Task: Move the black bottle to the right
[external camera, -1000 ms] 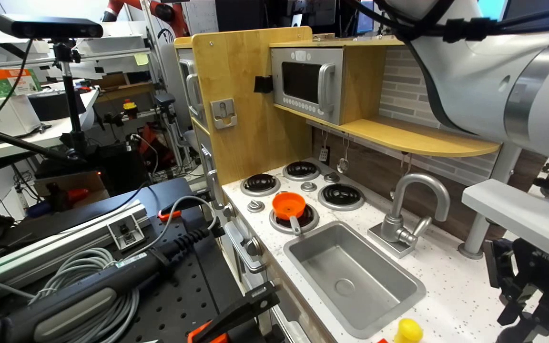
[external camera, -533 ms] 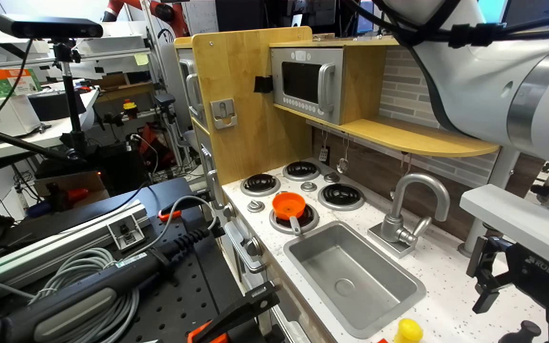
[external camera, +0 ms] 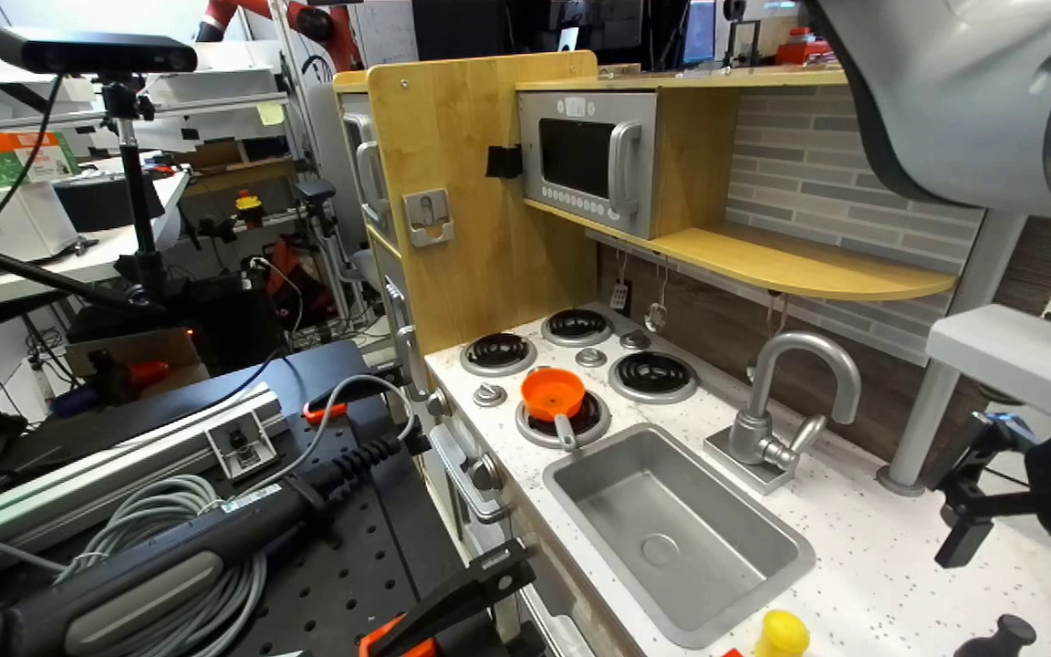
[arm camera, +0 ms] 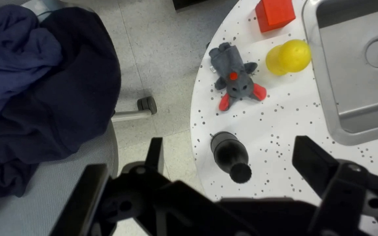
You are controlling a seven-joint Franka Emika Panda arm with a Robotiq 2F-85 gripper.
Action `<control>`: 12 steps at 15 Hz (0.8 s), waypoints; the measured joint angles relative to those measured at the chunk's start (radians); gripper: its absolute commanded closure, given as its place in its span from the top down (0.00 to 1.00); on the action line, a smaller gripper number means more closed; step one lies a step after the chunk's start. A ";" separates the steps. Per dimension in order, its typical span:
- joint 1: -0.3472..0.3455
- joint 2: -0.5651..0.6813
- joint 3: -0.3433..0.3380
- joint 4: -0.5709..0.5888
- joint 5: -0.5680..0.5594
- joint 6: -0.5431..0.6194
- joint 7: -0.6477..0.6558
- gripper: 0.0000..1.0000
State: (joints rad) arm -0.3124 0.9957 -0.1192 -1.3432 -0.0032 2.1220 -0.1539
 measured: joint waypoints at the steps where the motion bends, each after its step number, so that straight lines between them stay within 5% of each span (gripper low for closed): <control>1: 0.006 -0.037 0.000 -0.037 -0.005 0.026 -0.001 1.00; 12: 0.201 -0.481 0.058 -0.553 -0.064 0.276 -0.010 1.00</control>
State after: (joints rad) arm -0.1119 0.5145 -0.0612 -1.8964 -0.0671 2.3985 -0.1643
